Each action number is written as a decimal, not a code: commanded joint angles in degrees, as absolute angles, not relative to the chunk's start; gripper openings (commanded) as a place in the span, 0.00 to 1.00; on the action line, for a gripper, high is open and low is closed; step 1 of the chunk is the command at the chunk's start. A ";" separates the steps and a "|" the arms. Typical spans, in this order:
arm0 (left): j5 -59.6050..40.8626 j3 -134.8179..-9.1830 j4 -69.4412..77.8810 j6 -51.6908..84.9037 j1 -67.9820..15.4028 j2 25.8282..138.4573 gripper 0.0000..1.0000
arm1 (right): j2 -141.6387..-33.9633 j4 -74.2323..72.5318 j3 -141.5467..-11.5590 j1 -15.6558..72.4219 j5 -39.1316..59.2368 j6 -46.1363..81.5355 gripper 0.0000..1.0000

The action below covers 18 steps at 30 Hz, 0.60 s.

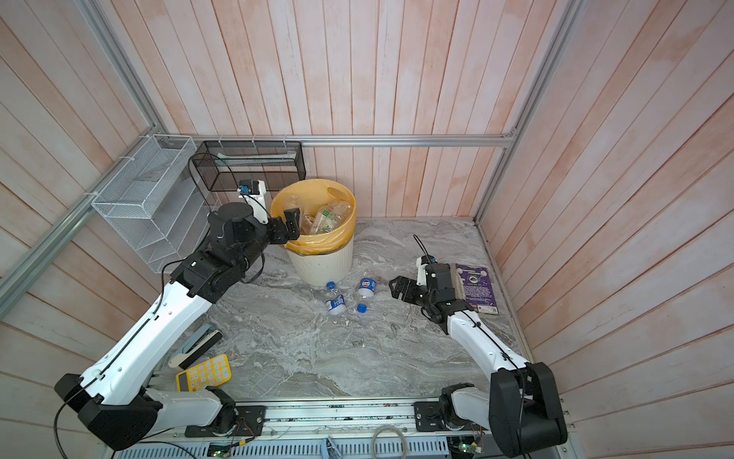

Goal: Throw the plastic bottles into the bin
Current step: 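Grasp the blue-label Pepsi bottle with the right gripper while the left gripper withdraws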

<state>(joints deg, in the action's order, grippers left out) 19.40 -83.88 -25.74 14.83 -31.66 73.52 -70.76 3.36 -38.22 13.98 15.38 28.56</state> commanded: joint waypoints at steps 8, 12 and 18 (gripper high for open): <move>26.39 -61.37 -23.82 21.86 -31.28 58.08 1.00 | -79.28 2.86 -43.19 21.85 10.30 31.48 1.00; 27.32 -54.68 -25.58 26.07 -31.04 52.39 1.00 | -83.98 3.02 -46.37 25.30 8.23 32.15 1.00; 27.44 -45.89 -28.94 33.00 -30.07 45.82 1.00 | -91.29 3.74 -51.63 27.68 5.91 33.20 1.00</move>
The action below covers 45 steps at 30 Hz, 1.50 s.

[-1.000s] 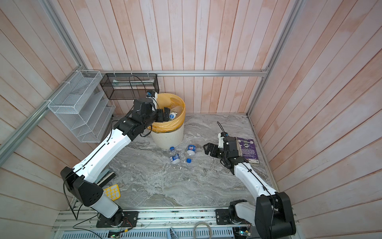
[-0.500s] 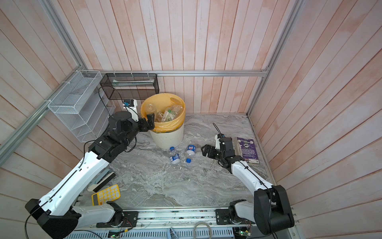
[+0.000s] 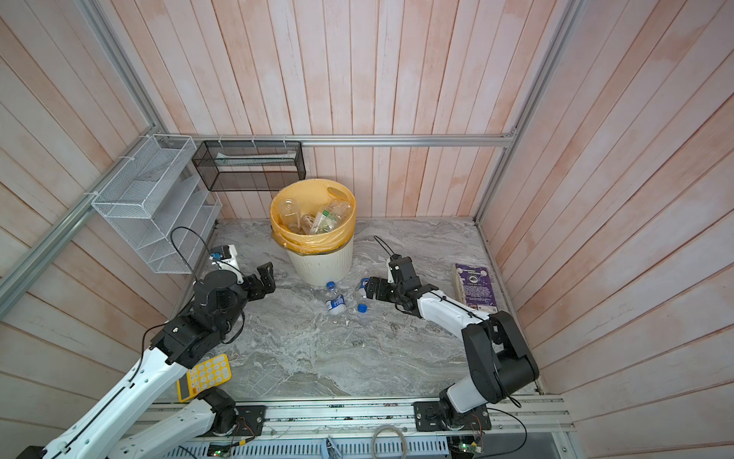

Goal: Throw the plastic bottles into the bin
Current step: 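Grasp the blue-label Pepsi bottle with the right gripper while the left gripper withdraws, then lift the Pepsi bottle with the right gripper over the bin and release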

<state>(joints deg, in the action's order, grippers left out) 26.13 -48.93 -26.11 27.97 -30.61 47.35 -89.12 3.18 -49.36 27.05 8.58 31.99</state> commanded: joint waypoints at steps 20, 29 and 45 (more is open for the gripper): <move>25.23 -36.39 -31.40 39.90 -29.12 45.18 1.00 | -103.86 6.77 -59.04 29.45 1.30 29.91 0.75; 23.03 -34.11 -28.49 40.73 -28.91 48.84 1.00 | -97.45 3.77 -53.34 27.71 3.31 29.62 0.51; 18.97 -28.77 -23.92 42.80 -27.33 53.07 1.00 | -74.04 3.07 -59.70 18.37 12.06 30.59 0.49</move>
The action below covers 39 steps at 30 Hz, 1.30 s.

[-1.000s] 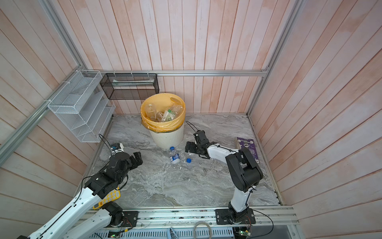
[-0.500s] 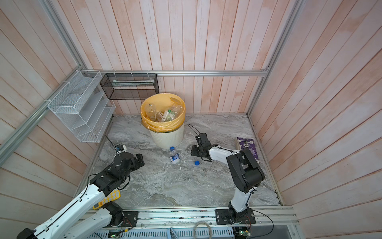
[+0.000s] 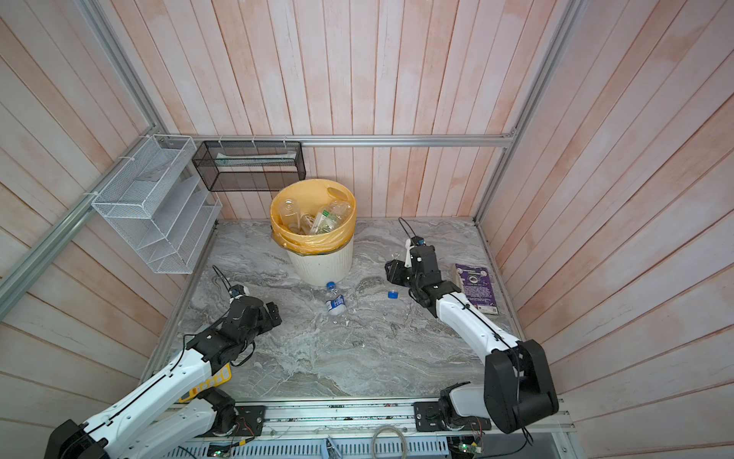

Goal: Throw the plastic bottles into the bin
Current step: 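Lift the Pepsi bottle with the right gripper over the bin and release, then withdraw the right gripper while the left gripper reaches for the last blue-capped bottle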

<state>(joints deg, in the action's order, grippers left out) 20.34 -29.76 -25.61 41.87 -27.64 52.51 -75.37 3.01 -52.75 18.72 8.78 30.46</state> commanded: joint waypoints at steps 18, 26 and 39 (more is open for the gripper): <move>13.75 -28.86 -22.08 42.10 -27.80 58.32 1.00 | -119.29 23.61 -130.55 29.99 25.50 35.12 0.76; 15.46 -31.45 -25.13 41.53 -29.19 60.19 1.00 | -110.68 20.99 -122.45 27.33 18.38 34.01 1.00; 20.12 -35.72 -21.72 45.07 -40.11 63.40 1.00 | -85.89 8.52 -85.35 16.86 13.18 31.22 0.99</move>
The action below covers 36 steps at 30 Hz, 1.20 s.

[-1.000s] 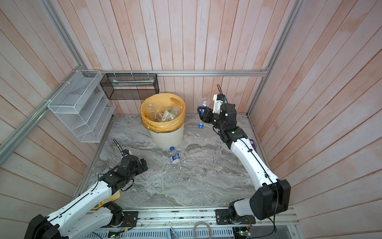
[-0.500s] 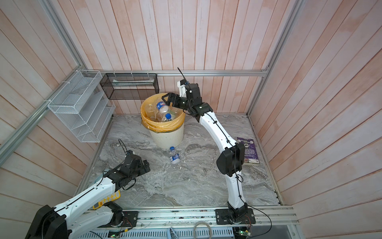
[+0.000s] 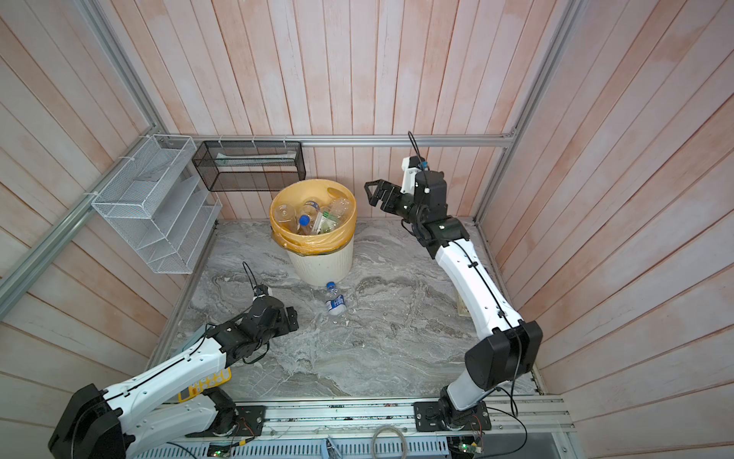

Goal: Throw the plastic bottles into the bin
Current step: 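Withdraw the right gripper while the left gripper reaches for the last blue-capped bottle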

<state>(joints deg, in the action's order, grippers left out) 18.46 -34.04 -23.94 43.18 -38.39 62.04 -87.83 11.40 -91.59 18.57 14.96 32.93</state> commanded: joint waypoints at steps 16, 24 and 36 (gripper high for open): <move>19.42 -41.47 -8.50 57.78 -47.81 78.05 1.00 | -70.72 5.62 -49.21 9.64 10.40 25.97 0.99; 15.91 -46.36 -5.29 57.57 -47.79 87.15 1.00 | -65.48 4.57 -42.46 6.89 9.06 25.06 0.99; 13.08 -54.42 -5.56 56.19 -45.68 100.19 1.00 | -62.32 5.92 -41.01 4.94 8.44 23.38 0.99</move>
